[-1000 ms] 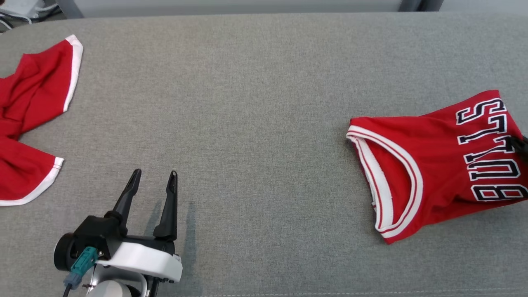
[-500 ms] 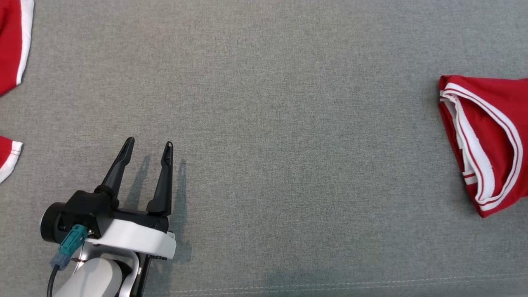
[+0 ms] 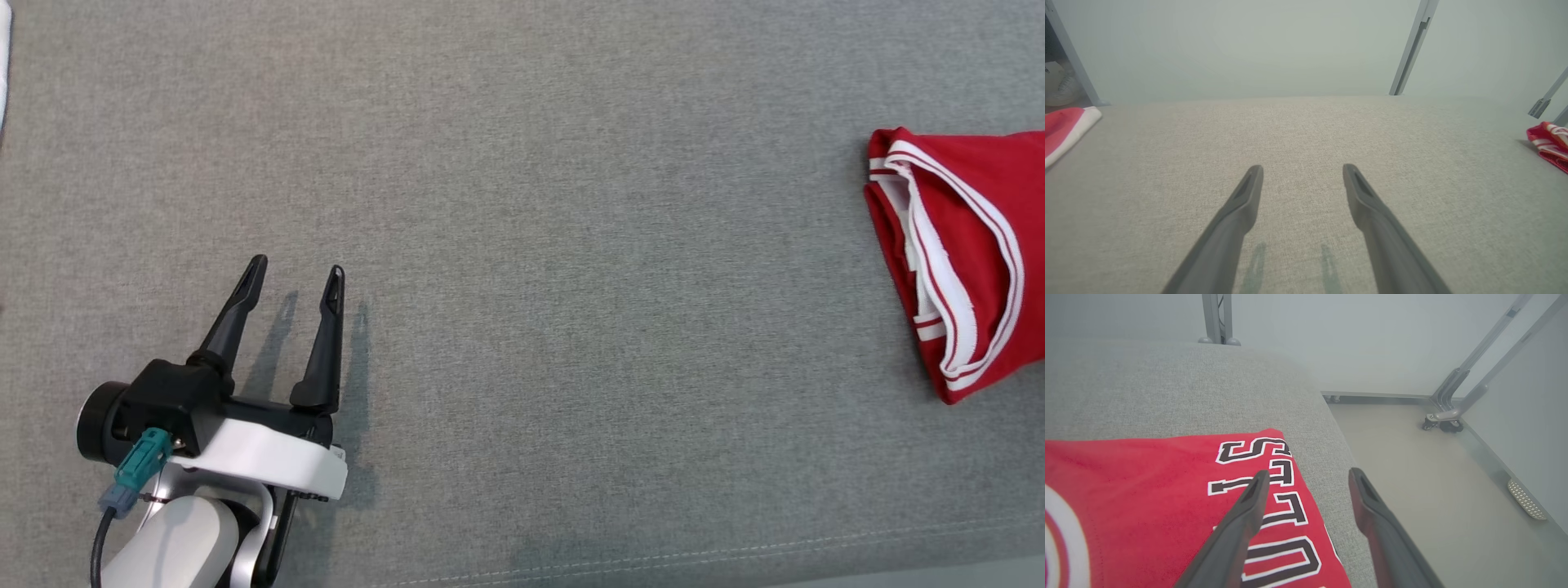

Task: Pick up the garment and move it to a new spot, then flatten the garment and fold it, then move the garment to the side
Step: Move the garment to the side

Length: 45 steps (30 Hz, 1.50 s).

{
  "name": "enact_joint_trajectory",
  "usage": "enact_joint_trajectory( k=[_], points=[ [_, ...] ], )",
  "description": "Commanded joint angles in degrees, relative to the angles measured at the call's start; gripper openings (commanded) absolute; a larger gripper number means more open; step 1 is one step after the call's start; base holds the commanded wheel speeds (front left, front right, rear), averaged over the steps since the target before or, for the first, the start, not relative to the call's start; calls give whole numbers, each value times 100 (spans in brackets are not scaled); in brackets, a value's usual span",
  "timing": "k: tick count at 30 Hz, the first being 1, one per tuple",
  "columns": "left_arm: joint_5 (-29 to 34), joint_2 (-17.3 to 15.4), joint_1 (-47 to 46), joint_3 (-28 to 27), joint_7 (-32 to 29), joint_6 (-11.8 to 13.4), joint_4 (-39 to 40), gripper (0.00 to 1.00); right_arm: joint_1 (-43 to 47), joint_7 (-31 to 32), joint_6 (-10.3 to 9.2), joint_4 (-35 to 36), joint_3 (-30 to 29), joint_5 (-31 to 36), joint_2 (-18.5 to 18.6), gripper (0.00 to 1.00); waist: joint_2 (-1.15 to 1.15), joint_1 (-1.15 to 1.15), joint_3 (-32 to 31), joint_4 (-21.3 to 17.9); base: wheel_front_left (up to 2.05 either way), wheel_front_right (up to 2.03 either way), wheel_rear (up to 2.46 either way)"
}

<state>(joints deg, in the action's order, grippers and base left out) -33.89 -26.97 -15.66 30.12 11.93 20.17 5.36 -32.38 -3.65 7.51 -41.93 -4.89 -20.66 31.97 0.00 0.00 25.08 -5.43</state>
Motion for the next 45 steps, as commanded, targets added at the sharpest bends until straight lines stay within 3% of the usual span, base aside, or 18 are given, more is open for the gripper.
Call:
enact_joint_trajectory(
  k=[1, 8, 11, 18, 24, 31, 45],
  points=[
    [25, -219, -66, -203, -26, -36, 142, 100, 48, -315, -2, 126, 37, -40, 103, 100, 0, 0, -171, -189, 0, 0, 0],
    [55, -313, -11, -171, -171, 41, 247, 100, 180, -952, -2, 843, 145, -48, -515, 100, 0, 0, -503, -407, 0, 0, 0],
    [58, -323, 28, -144, -221, 77, 306, 100, 425, -1045, -2, 1485, 265, 31, -894, 100, 0, 0, -675, -364, 0, 0, 0],
    [25, -281, 247, -181, -136, 229, 299, 100, 1436, -1096, -2, 3164, 484, 410, -1868, 100, 0, 0, -1074, 108, 0, 0, 0],
    [-40, -251, 526, -270, -1, 337, 239, 100, 2336, -860, -2, 3938, 482, 861, -2423, 100, 0, 0, -1401, 594, 0, 0, 0],
    [-134, -249, 875, -262, 71, 335, 150, 100, 3248, -592, -2, 4440, 311, 978, -2739, 100, 0, 0, -1874, 815, 0, 0, 0],
    [-241, -365, 1330, -181, -29, 403, 62, 100, 4396, -198, -2, 4968, 33, 957, -2903, 100, 0, 0, -2526, 639, 0, 0, 0]
  ],
)
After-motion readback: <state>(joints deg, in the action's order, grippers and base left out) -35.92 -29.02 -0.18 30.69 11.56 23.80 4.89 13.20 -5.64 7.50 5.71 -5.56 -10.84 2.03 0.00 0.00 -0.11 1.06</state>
